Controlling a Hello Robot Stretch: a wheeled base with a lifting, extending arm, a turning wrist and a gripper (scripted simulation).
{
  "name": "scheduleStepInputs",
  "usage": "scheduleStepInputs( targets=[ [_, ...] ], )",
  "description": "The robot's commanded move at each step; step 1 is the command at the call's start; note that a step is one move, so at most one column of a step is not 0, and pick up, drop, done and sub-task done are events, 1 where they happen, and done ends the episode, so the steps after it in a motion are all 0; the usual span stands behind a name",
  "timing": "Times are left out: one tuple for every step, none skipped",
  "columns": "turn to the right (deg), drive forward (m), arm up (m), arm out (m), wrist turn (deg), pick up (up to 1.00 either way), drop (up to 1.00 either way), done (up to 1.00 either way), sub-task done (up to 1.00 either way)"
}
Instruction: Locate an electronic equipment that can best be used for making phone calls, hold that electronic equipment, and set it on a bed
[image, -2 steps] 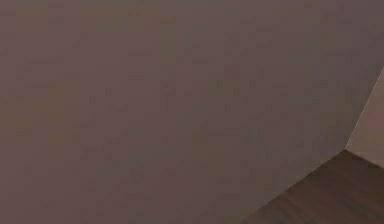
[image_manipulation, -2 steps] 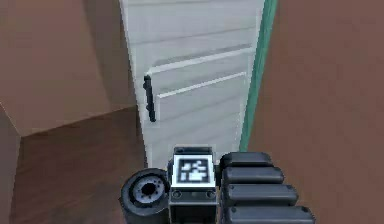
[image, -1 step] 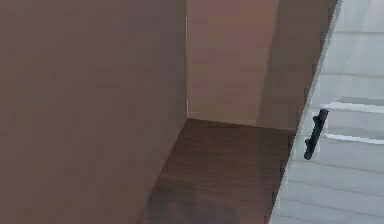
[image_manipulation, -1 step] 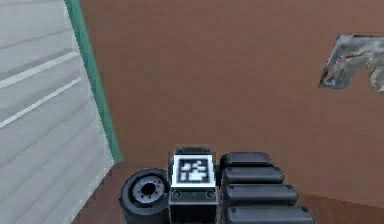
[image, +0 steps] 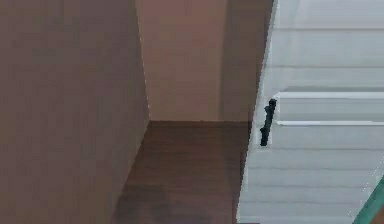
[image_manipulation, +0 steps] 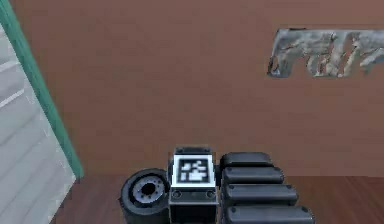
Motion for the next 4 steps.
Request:
scheduleStepInputs(
  targets=[
    [0.0, 0.75, 0.0, 0.0, 0.0, 0.0, 0.0, 0.0, 0.0],
    [0.0, 0.45, 0.0, 0.0, 0.0, 0.0, 0.0, 0.0, 0.0],
    [0.0, 0.3, 0.0, 0.0, 0.0, 0.0, 0.0, 0.0, 0.0],
    [45.0, 0.0, 0.0, 0.0, 0.0, 0.0, 0.0, 0.0, 0.0]
  ],
)
